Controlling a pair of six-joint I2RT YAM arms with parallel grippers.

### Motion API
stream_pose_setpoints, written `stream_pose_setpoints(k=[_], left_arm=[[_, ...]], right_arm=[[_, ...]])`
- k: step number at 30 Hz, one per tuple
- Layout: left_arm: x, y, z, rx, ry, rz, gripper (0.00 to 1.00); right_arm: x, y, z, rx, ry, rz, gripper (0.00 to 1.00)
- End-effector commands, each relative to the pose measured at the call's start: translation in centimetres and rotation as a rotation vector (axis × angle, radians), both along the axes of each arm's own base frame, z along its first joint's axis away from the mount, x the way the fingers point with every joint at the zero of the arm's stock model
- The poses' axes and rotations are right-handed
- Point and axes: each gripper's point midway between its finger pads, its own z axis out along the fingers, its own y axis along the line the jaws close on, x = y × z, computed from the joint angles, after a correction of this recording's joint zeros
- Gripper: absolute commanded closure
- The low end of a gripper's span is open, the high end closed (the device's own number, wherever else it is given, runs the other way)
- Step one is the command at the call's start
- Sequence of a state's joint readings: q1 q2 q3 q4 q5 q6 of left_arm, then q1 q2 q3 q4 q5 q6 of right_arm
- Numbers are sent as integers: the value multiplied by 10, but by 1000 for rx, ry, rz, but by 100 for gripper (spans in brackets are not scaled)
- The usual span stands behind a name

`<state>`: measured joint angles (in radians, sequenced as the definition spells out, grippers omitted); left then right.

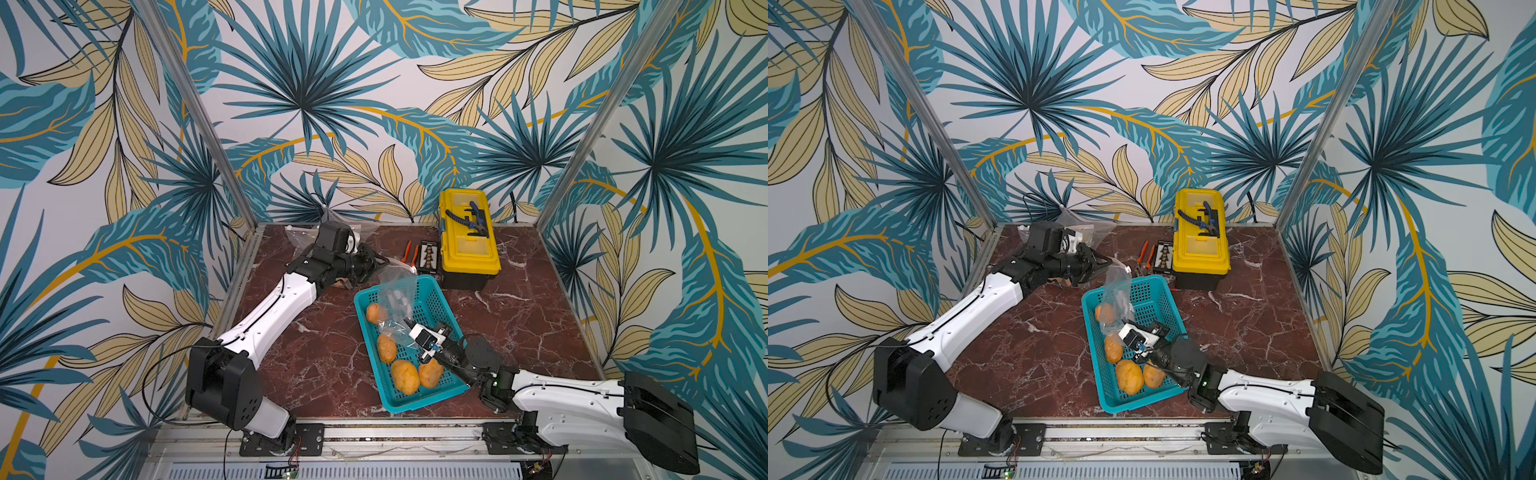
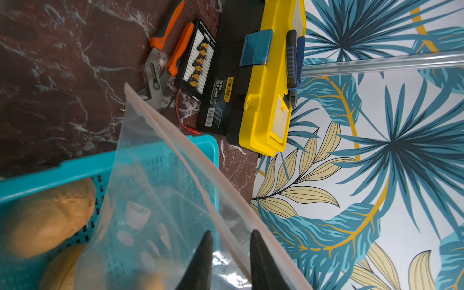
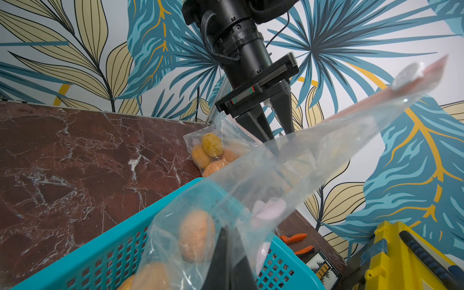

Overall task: Put the potatoes into a zipper bag and zip it
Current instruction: Pick up the zipper food storage bag at the center of the board.

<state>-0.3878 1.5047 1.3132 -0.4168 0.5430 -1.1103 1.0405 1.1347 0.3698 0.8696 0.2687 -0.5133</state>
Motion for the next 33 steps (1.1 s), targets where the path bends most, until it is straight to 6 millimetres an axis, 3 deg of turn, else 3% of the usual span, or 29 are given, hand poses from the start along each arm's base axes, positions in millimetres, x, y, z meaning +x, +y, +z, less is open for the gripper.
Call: stream_pose_setpoints(k=[1, 7, 8, 13, 16, 20, 27, 33], left_arm=[[2, -2, 13, -19, -23, -17, 83], [3, 2, 17, 13, -46, -5, 93], [3, 4, 18, 19, -53, -2, 95], [5, 7, 31, 42, -114, 0, 100], [4, 11, 46, 66, -178, 0, 100], [-2, 35, 65, 157, -268, 72, 100], [-29, 71, 91, 277, -407, 155, 100], [-57, 98, 98, 374, -439, 186, 100]], right_arm=[[1, 2, 14, 34, -30, -8, 100], [2, 1, 14, 45, -12, -16, 99], [2, 0, 13, 44, -7, -15, 96], [-1, -6, 18, 71, 9, -16, 71], [-4, -11, 24, 104, 30, -13, 47], [-11, -21, 32, 150, 43, -3, 30], [-23, -33, 42, 220, 60, 30, 22], [-29, -46, 56, 293, 65, 35, 16]])
